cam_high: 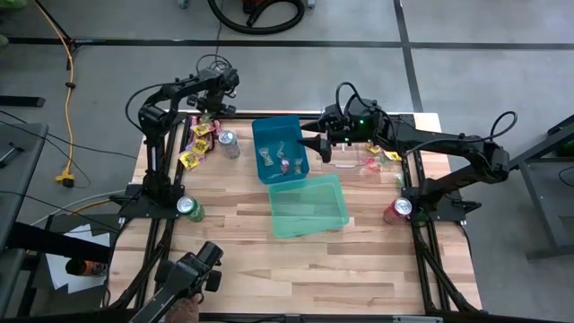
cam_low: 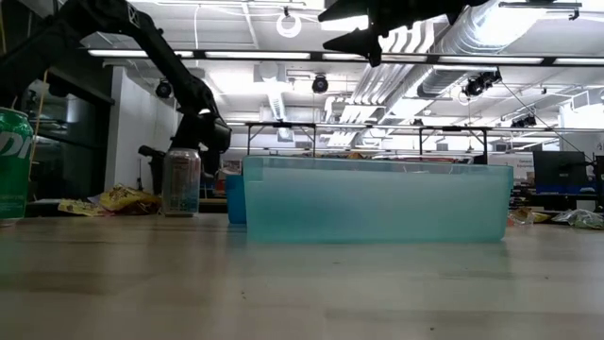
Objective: Sort candy
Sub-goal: Put the green candy into the blue bin
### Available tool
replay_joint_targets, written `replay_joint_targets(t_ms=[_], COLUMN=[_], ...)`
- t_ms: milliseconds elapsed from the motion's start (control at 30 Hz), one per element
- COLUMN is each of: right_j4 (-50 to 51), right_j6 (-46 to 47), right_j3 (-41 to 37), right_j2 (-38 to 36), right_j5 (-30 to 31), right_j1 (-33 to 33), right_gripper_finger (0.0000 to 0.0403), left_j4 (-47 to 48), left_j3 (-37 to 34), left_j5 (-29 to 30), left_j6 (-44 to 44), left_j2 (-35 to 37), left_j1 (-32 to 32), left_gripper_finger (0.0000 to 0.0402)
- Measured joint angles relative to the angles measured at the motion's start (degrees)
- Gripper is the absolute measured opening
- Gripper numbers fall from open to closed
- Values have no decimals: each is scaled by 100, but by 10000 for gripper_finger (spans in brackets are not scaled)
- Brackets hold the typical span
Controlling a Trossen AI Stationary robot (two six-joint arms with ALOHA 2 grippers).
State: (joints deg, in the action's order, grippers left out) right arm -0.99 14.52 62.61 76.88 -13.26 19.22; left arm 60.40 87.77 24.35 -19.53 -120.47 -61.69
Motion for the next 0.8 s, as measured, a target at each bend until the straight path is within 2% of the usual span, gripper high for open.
replay_joint_targets(t_ms=[133, 300, 433, 600, 800], right_j4=[0, 0, 0, -9, -128], right_j6=[49, 131, 139, 151, 5], right_j3=[0, 0, 0, 0, 0], right_j2=[0, 0, 0, 0, 0], right_j5=[7, 17, 15, 15, 12], right_j1=[0, -11, -13, -13, -13], right_gripper_finger=[264, 264, 264, 264, 264], left_j4=[-56, -40, -186, -583, -1728], left_j3=[-5, -10, -21, -20, -18], left_j5=[-49, -213, -347, -651, -1995], left_j6=[163, 346, 434, 637, 669], left_j2=[-27, 18, 349, 1210, 2611], left_j1=[-11, -6, 14, 21, 256], left_gripper_finger=[116, 17, 13, 4, 2])
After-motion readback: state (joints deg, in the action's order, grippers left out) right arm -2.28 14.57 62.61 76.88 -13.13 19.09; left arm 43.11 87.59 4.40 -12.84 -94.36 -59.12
